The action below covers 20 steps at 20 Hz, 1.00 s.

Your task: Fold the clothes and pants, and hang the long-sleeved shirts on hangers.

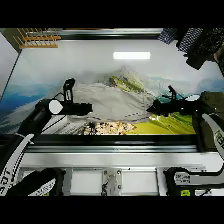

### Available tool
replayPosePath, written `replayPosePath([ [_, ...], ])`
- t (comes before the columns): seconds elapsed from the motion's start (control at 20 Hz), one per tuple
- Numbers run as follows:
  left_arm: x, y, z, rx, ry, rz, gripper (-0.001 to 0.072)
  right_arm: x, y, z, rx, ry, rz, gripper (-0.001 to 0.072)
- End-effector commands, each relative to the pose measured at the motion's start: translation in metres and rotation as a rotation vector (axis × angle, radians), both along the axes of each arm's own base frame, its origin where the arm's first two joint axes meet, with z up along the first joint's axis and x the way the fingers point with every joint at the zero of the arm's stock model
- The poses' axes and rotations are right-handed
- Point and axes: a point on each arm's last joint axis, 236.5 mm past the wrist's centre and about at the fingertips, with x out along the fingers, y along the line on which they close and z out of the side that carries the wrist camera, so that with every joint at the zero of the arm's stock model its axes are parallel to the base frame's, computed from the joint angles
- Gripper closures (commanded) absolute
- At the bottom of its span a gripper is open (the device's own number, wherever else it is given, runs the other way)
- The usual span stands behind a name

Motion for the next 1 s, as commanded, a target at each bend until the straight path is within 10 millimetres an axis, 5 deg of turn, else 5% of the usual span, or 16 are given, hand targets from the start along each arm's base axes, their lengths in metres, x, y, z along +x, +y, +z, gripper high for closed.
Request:
replayPosePath([
  [0.0, 0.0, -0.042, -0.005, 0.005, 0.027, -0.098, 0.0702, -0.026, -0.065, 0.034, -0.26, 0.091, 0.084, 0.0697],
  [0.1, 0.01, -0.074, -0.012, 0.008, 0.029, -0.156, 0.0702, -0.029, -0.083, 0.07, -0.35, 0.1, 0.106, 0.0697],
  [0.2, 0.019, -0.108, -0.024, 0.011, 0.035, -0.209, 0.0702, -0.027, -0.079, 0.104, -0.355, 0.09, 0.114, 0.0698],
  [0.5, 0.028, -0.222, -0.056, -0.101, 0.087, -0.325, 0.0702, -0.023, -0.028, 0.161, -0.375, 0.015, 0.236, 0.0697],
  [0.65, 0.026, -0.248, -0.077, -0.093, 0.111, -0.371, 0.0702, -0.019, 0.0, 0.181, -0.385, -0.047, 0.294, 0.0697],
  [0.95, 0.025, -0.265, -0.096, -0.085, 0.166, -0.417, 0.0702, -0.023, 0.036, 0.192, -0.387, -0.099, 0.379, 0.0697],
])
